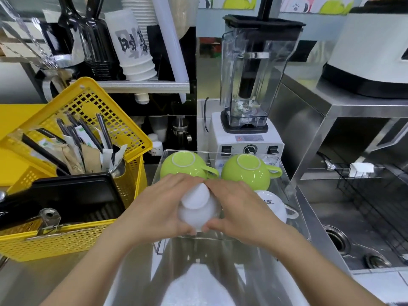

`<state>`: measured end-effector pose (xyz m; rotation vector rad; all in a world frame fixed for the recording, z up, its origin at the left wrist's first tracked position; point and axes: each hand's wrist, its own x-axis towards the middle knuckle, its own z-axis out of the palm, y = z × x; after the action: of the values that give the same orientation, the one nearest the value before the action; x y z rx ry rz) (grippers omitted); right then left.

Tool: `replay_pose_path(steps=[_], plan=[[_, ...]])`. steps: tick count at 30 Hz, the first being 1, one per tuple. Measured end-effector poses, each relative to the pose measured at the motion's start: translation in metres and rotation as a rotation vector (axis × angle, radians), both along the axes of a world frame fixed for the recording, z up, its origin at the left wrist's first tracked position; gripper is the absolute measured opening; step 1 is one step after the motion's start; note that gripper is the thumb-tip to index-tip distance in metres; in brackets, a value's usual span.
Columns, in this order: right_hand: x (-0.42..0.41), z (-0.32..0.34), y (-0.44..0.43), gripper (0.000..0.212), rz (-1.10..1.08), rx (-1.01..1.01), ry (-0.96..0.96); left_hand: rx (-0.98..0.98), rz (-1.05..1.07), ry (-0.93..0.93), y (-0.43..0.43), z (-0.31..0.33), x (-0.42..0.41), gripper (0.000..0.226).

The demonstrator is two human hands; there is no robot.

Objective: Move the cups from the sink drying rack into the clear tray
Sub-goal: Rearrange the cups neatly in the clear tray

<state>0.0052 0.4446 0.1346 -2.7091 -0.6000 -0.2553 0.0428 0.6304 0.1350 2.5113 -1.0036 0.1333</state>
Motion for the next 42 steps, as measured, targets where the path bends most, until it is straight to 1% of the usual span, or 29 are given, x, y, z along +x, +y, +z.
replay_pose_path(steps=[2, 4, 5, 8, 10, 11, 13, 15, 16, 17, 18, 20, 21, 22, 24, 26, 28, 30, 31, 34, 36, 38, 40, 42], plan=[[-0.003, 0.004, -0.002, 0.069, 0.012, -0.041, -0.124, -0.116, 0.006, -0.101, 0.000, 0.002, -0.003, 0.082], [-0.004, 0.010, -0.004, 0.074, 0.016, 0.016, -0.162, -0.237, 0.018, -0.162, -0.002, 0.001, -0.003, 0.080], [-0.004, 0.013, -0.005, 0.074, 0.019, 0.063, -0.165, -0.327, 0.035, -0.148, -0.005, 0.001, -0.004, 0.079], [-0.009, 0.031, -0.007, 0.067, 0.029, 0.204, -0.203, -0.736, 0.152, 0.059, -0.018, 0.009, -0.016, 0.079], [-0.014, 0.042, -0.009, 0.064, 0.035, 0.284, -0.215, -1.000, 0.191, 0.157, -0.026, 0.013, -0.022, 0.082], [-0.015, 0.045, -0.010, 0.065, 0.043, 0.296, -0.218, -1.139, 0.170, 0.218, -0.029, 0.014, -0.023, 0.085], [-0.016, 0.045, -0.012, 0.065, 0.065, 0.252, -0.241, -1.392, 0.100, 0.452, -0.032, 0.018, -0.023, 0.097], [-0.015, 0.041, -0.013, 0.063, 0.077, 0.204, -0.263, -1.542, 0.052, 0.680, -0.033, 0.023, -0.022, 0.113], [-0.014, 0.038, -0.014, 0.062, 0.081, 0.191, -0.275, -1.592, 0.052, 0.756, -0.035, 0.025, -0.023, 0.115], [-0.013, 0.036, -0.015, 0.061, 0.084, 0.179, -0.299, -1.625, 0.069, 0.813, -0.037, 0.027, -0.024, 0.111], [-0.011, 0.034, -0.016, 0.060, 0.087, 0.165, -0.340, -1.646, 0.081, 0.859, -0.039, 0.027, -0.026, 0.099], [-0.010, 0.031, -0.017, 0.059, 0.096, 0.144, -0.438, -1.670, 0.084, 0.926, -0.043, 0.025, -0.031, 0.067], [-0.009, 0.031, -0.018, 0.059, 0.099, 0.141, -0.475, -1.671, 0.090, 0.952, -0.044, 0.025, -0.033, 0.059], [-0.010, 0.030, -0.019, 0.059, 0.106, 0.142, -0.500, -1.658, 0.100, 0.965, -0.043, 0.024, -0.034, 0.061], [-0.012, 0.031, -0.021, 0.060, 0.141, 0.157, -0.502, -1.578, 0.097, 0.962, -0.043, 0.027, -0.036, 0.083], [-0.013, 0.033, -0.022, 0.060, 0.175, 0.191, -0.472, -1.464, 0.093, 0.948, -0.043, 0.033, -0.039, 0.096], [-0.013, 0.034, -0.025, 0.058, 0.177, 0.237, -0.454, -1.391, 0.095, 0.924, -0.044, 0.037, -0.043, 0.097], [-0.013, 0.032, -0.026, 0.057, 0.176, 0.328, -0.430, -1.315, 0.095, 0.892, -0.042, 0.040, -0.045, 0.095], [-0.013, 0.029, -0.025, 0.056, 0.177, 0.364, -0.434, -1.277, 0.118, 0.871, -0.041, 0.040, -0.044, 0.098], [-0.011, 0.019, -0.022, 0.059, 0.174, 0.438, -0.462, -1.205, 0.224, 0.805, -0.037, 0.036, -0.041, 0.118], [-0.008, 0.015, -0.020, 0.064, 0.187, 0.491, -0.443, -1.166, 0.226, 0.722, -0.038, 0.033, -0.039, 0.122], [-0.007, 0.014, -0.018, 0.066, 0.193, 0.522, -0.441, -1.161, 0.208, 0.621, -0.038, 0.032, -0.041, 0.117], [-0.008, 0.014, -0.018, 0.061, 0.198, 0.566, -0.428, -1.082, 0.192, 0.518, -0.039, 0.033, -0.045, 0.114], [-0.009, 0.014, -0.019, 0.053, 0.197, 0.624, -0.428, -0.959, 0.174, 0.423, -0.039, 0.029, -0.046, 0.119]])
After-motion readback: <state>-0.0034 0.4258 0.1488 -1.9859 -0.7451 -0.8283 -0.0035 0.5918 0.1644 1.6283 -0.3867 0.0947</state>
